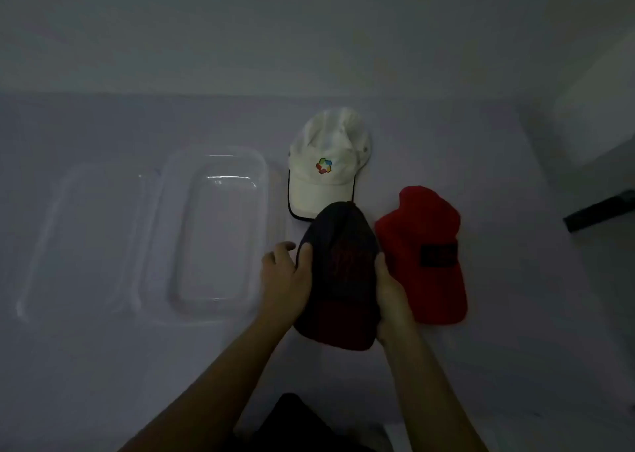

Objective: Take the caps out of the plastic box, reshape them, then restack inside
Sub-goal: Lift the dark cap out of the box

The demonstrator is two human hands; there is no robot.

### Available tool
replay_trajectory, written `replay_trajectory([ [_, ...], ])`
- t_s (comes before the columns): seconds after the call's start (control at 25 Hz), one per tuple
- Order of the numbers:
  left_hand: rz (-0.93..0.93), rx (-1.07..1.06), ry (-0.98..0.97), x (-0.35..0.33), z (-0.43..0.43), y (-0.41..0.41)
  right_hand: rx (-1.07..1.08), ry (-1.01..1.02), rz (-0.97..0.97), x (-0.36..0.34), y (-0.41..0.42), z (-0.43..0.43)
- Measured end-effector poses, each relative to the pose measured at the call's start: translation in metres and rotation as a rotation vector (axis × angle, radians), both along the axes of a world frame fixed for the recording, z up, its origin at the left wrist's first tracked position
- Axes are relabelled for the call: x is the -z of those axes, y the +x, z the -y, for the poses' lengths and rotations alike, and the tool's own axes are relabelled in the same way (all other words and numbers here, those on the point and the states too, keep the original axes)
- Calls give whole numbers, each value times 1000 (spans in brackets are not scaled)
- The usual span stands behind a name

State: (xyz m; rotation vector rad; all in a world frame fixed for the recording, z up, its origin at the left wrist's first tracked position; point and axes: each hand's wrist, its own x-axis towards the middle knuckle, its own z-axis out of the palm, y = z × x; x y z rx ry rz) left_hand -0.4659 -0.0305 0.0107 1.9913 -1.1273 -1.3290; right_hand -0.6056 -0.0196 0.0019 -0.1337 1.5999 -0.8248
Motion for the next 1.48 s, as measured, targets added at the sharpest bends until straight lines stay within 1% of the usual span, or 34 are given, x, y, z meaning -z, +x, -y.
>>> replay_trajectory([
  [0.08, -130, -100, 187, 0, 1, -4, 31, -56, 31, -2, -5, 6],
  [0.12, -192, -153, 243, 0, 1, -6, 54, -87, 62, -5, -8, 8],
  [0.2, -252, -302, 242, -3, -1, -11, 84, -114, 131, -8, -12, 10],
  [0.28, -252, -420, 190, -6, -2, -15, 13, -42, 151, -13, -12, 7],
  [0.36, -272, -432, 179, -3, -4, -14, -80, 34, 155, -14, -10, 3],
  [0.52, -487, -461, 273, -9, 0, -11, -41, -4, 168, -17, -9, 2],
  [0.6, -544, -480, 270, -12, 4, -13, -21, -22, 171, -23, -4, 0],
  [0.68, -586, -504, 277, -17, 5, -18, 56, -24, 179, -29, 1, -1],
  [0.84, -707, -606, 292, -24, 5, -28, 291, -33, 284, -34, 5, -4],
  [0.92, -750, -628, 275, -29, 4, -34, 339, -61, 296, -36, 5, -5],
  [0.96, -742, -623, 253, -28, 4, -34, 322, -89, 265, -38, 4, -5],
  [1.04, -682, -591, 218, -26, 5, -28, 188, -174, 119, -39, -3, -1],
  [1.12, -607, -518, 250, -26, 9, -16, 61, -251, -31, -39, -11, 1],
  [1.16, -593, -478, 295, -29, 11, -12, 43, -273, -88, -39, -13, 2],
  [1.24, -657, -442, 341, -40, 14, -10, 56, -312, -143, -40, -16, 4],
  [1.32, -723, -453, 282, -48, 17, -14, 53, -315, -77, -42, -14, 7],
  [1.36, -704, -469, 245, -47, 19, -15, 47, -290, -23, -43, -14, 10],
  [1.48, -540, -557, 212, -43, 18, -10, -36, -147, 138, -46, -17, 14],
])
